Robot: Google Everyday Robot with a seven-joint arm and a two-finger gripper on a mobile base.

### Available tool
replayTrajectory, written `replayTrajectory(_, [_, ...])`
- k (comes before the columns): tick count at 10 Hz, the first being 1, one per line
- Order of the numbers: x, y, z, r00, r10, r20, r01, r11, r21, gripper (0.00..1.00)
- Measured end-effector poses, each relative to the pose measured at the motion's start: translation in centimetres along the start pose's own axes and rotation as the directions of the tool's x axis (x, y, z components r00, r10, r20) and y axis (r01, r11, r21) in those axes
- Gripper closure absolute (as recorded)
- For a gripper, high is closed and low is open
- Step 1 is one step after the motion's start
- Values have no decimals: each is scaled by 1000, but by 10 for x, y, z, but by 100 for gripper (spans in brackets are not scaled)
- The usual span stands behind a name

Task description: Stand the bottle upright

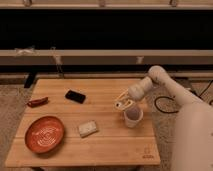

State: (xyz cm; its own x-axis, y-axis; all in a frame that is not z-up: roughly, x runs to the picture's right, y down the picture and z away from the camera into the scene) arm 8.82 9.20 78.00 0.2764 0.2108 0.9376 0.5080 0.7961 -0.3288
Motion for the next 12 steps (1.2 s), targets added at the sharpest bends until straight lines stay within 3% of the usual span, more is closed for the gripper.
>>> replayTrajectory(6, [25,14,-42,996,46,-73,-44,998,37,100])
replayTrajectory(12, [27,16,-47,995,53,-81,-49,998,50,100])
